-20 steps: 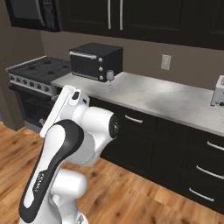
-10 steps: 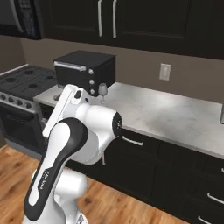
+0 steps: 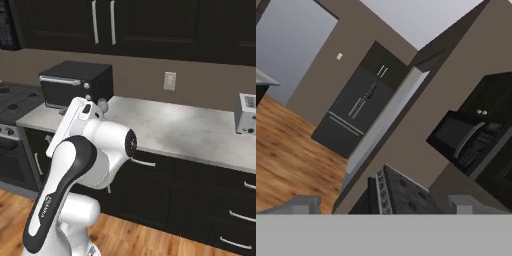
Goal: Retrieve the wine glasses from the counter and place one next to each plate.
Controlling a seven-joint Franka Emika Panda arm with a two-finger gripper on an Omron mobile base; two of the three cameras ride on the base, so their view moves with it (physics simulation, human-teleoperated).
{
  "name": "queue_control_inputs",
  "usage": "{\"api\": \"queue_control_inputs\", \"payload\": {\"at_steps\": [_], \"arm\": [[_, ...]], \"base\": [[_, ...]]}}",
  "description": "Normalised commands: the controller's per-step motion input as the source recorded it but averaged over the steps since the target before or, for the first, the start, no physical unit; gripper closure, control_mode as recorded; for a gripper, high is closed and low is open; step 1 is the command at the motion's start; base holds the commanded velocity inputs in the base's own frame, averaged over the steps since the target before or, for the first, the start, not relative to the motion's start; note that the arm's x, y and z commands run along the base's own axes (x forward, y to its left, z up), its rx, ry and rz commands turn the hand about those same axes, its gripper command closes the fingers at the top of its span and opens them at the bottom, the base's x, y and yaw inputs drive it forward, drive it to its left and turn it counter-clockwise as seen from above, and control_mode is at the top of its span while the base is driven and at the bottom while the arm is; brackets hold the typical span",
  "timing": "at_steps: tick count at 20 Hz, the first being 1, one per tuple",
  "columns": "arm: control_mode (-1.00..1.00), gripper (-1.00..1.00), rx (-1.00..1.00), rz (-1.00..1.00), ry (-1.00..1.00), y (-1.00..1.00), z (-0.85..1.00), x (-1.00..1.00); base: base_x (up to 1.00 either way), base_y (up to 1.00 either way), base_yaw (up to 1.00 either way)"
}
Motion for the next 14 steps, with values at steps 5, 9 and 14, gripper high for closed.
{"api": "queue_control_inputs", "payload": {"at_steps": [5, 9, 14], "arm": [[1.0, -1.0, 0.0, 0.0, 0.0, 0.0, 0.0, 0.0], [1.0, -1.0, 0.0, 0.0, 0.0, 0.0, 0.0, 0.0], [1.0, -1.0, 0.0, 0.0, 0.0, 0.0, 0.0, 0.0]], "base": [[0.0, 0.59, -0.36], [0.0, 0.62, -0.32], [0.01, 0.43, -0.11]]}}
